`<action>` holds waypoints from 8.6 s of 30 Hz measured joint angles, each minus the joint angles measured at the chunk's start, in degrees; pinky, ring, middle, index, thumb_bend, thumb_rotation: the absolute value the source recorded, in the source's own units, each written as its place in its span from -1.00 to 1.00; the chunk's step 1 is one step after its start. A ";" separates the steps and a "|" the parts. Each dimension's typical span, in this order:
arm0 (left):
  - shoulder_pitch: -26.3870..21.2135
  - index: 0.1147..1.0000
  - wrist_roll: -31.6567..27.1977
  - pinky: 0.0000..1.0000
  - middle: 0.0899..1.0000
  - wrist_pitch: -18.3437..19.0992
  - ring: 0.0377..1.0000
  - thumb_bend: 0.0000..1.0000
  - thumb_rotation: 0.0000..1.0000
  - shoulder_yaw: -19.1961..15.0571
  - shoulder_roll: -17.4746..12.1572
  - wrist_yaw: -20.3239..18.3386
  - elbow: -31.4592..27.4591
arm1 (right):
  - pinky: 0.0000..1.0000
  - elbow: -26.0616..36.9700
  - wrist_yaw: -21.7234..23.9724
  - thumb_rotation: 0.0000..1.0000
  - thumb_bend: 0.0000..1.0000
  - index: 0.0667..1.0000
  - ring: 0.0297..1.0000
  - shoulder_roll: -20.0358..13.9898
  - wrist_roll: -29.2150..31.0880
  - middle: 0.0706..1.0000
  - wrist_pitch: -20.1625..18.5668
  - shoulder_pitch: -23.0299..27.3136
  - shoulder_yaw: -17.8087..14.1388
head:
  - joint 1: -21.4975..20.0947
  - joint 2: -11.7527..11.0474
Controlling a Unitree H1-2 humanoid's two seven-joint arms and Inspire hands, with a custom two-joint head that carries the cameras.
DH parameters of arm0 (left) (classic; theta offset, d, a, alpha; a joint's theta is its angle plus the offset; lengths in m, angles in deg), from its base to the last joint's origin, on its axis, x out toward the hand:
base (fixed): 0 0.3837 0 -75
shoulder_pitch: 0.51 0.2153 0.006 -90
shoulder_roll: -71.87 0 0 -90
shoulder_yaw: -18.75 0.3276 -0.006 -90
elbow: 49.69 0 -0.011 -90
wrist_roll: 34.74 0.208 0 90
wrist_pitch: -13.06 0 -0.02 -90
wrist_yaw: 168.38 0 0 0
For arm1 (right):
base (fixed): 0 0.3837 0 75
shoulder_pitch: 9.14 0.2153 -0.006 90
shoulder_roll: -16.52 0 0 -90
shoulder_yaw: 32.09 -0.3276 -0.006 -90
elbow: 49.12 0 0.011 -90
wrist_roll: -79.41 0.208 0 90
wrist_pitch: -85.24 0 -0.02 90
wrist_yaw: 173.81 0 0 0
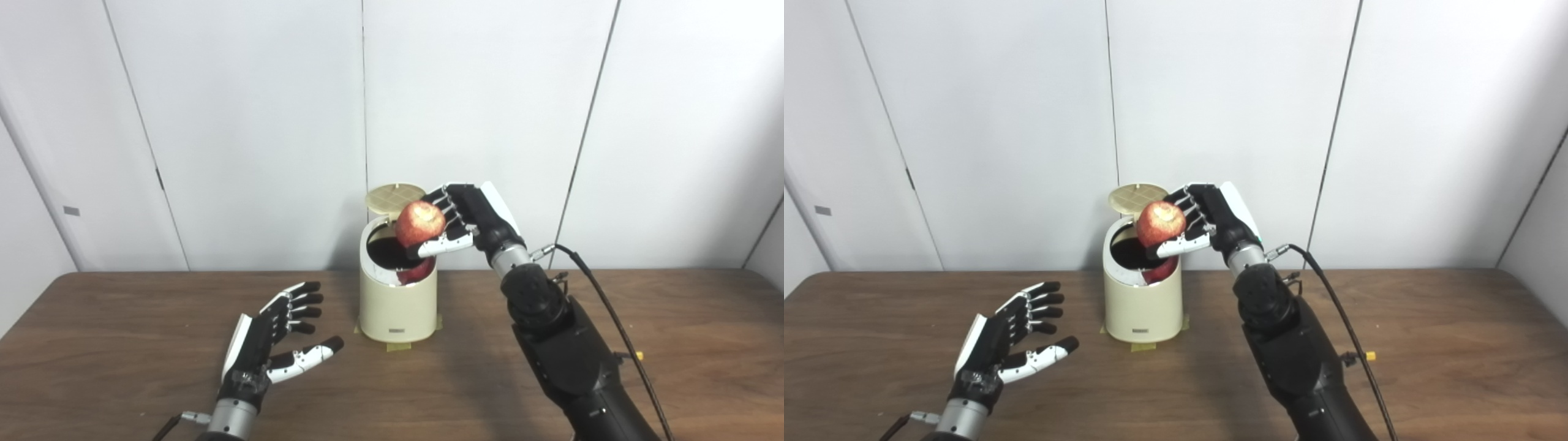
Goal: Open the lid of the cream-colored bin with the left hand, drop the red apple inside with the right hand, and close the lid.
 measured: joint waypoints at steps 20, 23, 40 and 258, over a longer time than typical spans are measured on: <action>0.00 0.58 -0.06 0.28 0.50 0.24 0.44 0.50 -0.74 0.28 0.39 0.11 -0.73 | -0.04 -0.29 1.86 -0.87 0.65 0.27 0.23 0.66 1.04 0.30 3.64 -0.38 0.92 | 0.44 0.26; 0.00 0.57 -0.05 0.28 0.51 0.32 0.45 0.50 -0.74 0.26 0.38 0.11 -0.73 | -0.07 -0.28 2.06 -0.83 0.72 0.35 0.24 0.44 0.96 0.39 4.13 -0.50 1.22 | 0.44 0.35; 0.02 0.56 -0.06 0.28 0.50 0.41 0.45 0.49 -0.76 0.29 0.38 0.07 -1.18 | -0.09 0.39 3.12 -0.85 0.76 0.40 0.22 -0.01 0.61 0.42 4.16 -0.68 1.60 | 0.44 0.53; 0.30 0.61 -7.98 0.22 0.59 -4.70 0.51 0.48 -0.40 -1.87 -2.08 -5.25 -0.18 | 0.04 26.11 4.44 -0.61 0.70 0.48 0.19 2.61 19.41 0.47 7.70 -31.24 -10.20 | -3.51 3.25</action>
